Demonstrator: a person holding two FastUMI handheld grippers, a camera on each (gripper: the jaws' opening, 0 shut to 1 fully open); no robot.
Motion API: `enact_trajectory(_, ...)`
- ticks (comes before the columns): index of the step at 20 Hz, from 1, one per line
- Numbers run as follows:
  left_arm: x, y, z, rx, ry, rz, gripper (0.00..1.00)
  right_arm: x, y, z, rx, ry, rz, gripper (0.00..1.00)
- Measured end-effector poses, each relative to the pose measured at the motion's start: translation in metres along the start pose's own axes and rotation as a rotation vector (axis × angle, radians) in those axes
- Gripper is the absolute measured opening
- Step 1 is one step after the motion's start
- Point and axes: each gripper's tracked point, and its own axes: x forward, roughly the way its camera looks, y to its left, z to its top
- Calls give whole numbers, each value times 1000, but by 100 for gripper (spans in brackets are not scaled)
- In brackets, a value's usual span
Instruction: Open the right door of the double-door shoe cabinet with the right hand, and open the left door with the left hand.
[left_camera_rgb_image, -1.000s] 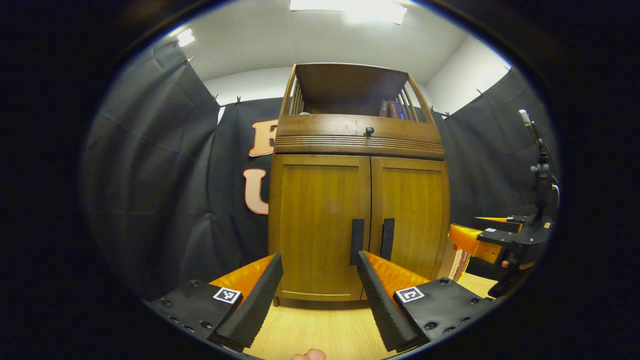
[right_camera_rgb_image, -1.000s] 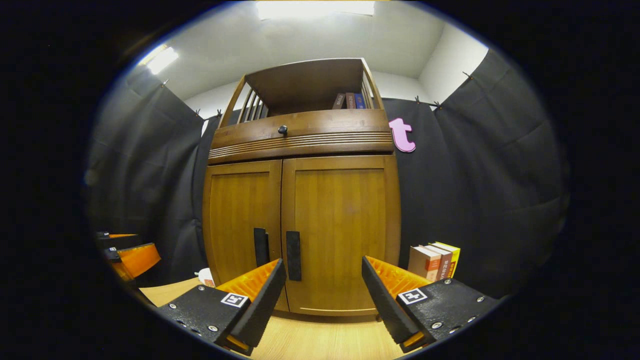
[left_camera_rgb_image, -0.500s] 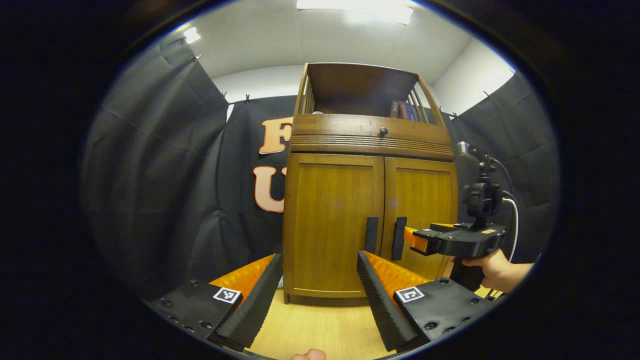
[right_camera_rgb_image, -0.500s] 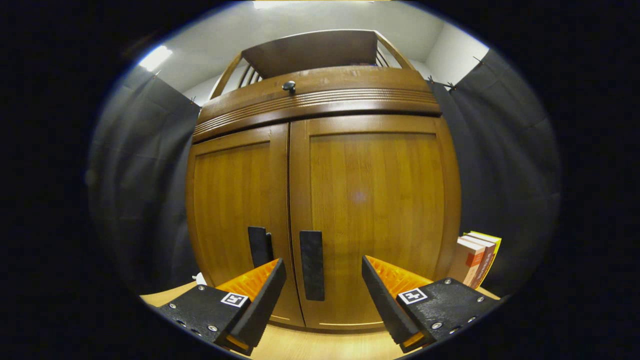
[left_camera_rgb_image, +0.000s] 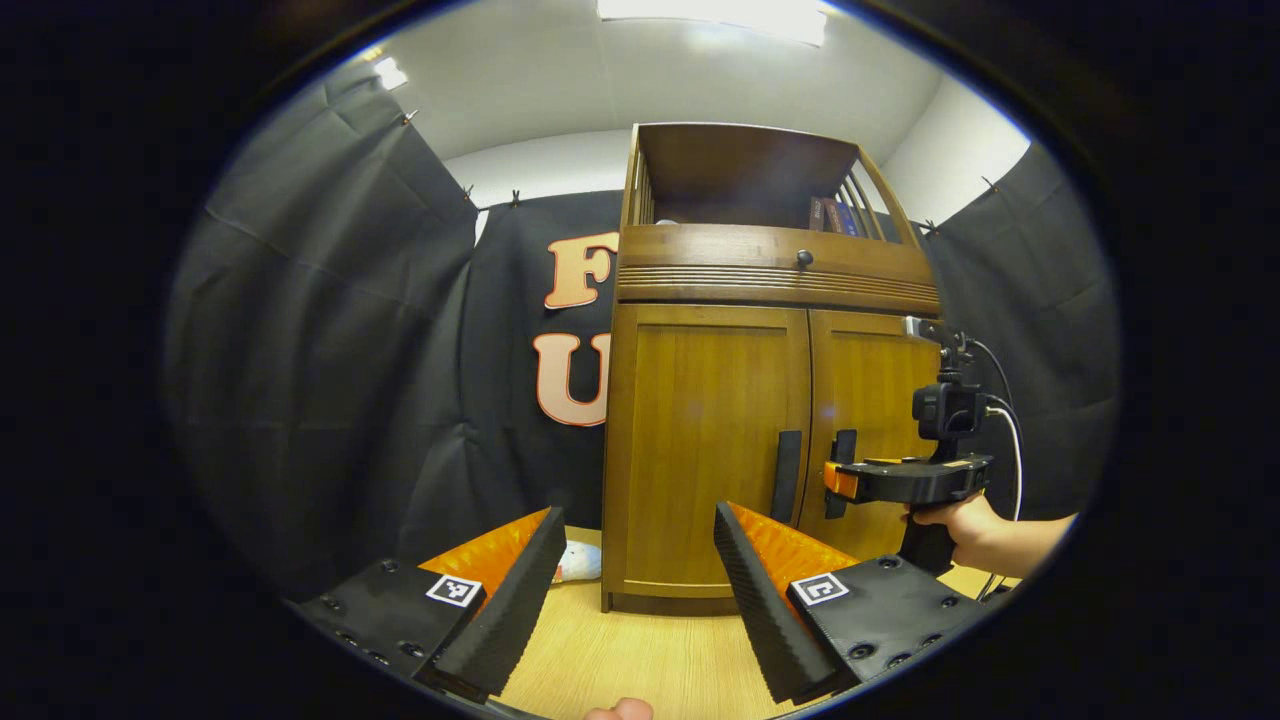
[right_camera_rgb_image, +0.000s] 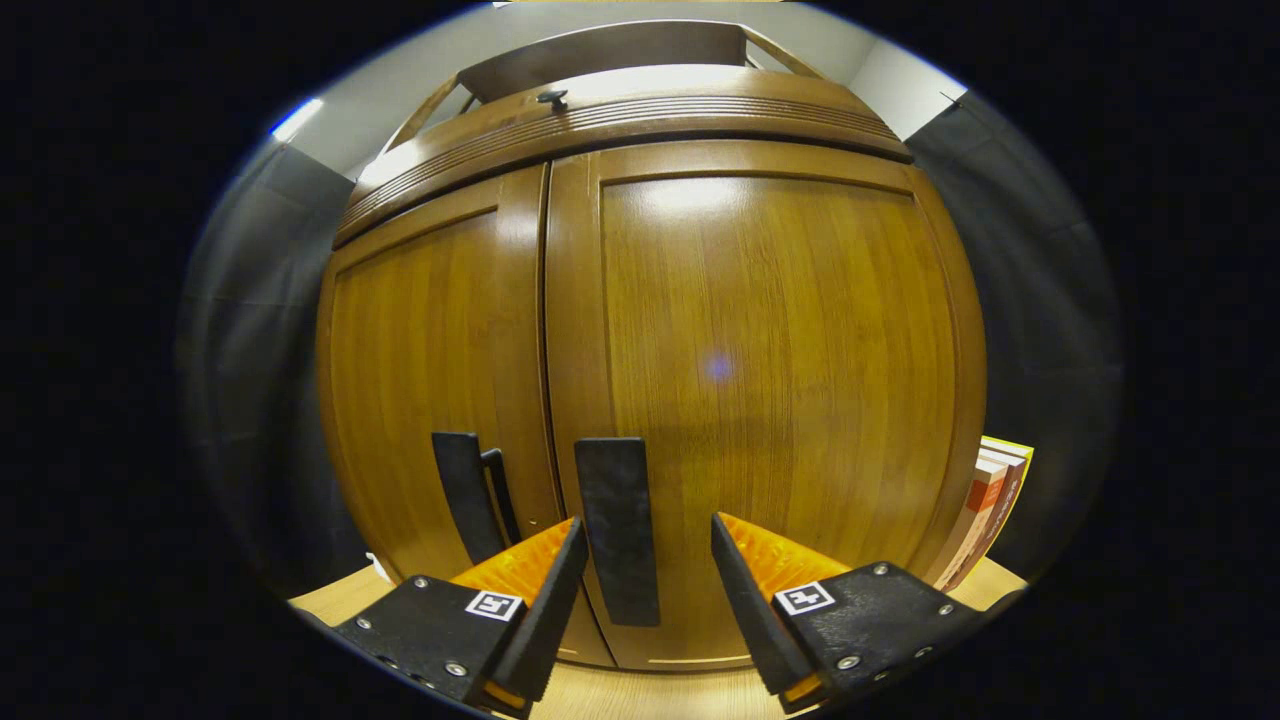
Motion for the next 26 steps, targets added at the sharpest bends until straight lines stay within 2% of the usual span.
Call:
enact_trajectory(1, 0, -1, -1, -1, 2, -3, 96, 4, 2, -2, 3, 5, 6, 74)
enact_trajectory(3, 2, -4, -1, 1, 5, -14, 94, 10, 6, -5, 4, 11, 12, 66)
enact_trajectory(4, 4, -3, -1, 5, 4, -16, 96, 13, 9, -7, 1, 13, 13, 59)
enact_trajectory(7, 9, -4, -1, 15, 6, -14, 94, 13, 11, -12, -23, 2, 0, 40)
enact_trajectory(10, 11, -10, -1, 12, 5, -23, 99, 15, 14, -11, -30, -28, 11, 34)
enact_trajectory(11, 12, -10, -1, 12, 8, -28, 94, 14, 15, -11, -8, -27, 10, 33)
enact_trajectory(12, 13, -11, -1, 11, 11, -33, 94, 13, 16, -11, -14, -27, 11, 27)
enact_trajectory(13, 14, -12, 0, 11, 12, -35, 94, 14, 16, -10, -37, -35, 11, 28)
enact_trajectory(14, 15, -13, 0, 12, 12, -38, 99, 14, 14, -9, -50, -33, 11, 26)
enact_trajectory(16, 14, -16, 2, 18, 12, -41, 99, 12, 14, -11, -29, -16, 16, 23)
enact_trajectory(18, 11, -18, 4, 18, 5, -42, 94, 9, 15, -8, -32, -14, 29, 26)
enact_trajectory(20, 8, -22, 3, 16, 6, -47, 94, 6, 15, -5, -33, -10, 45, 26)
enact_trajectory(22, 5, -27, 3, 18, 14, -53, 94, -4, 17, 0, -34, 4, 89, 23)
enact_trajectory(23, 4, -29, 3, 15, 15, -56, 94, -11, 18, 3, -30, 12, 114, 26)
enact_trajectory(25, 2, -35, 0, 6, 25, -65, 94, -32, 15, 4, -22, 30, 150, 23)
enact_trajectory(26, 0, -38, -3, 1, 33, -70, 95, -44, 13, 3, -22, 35, 163, 26)
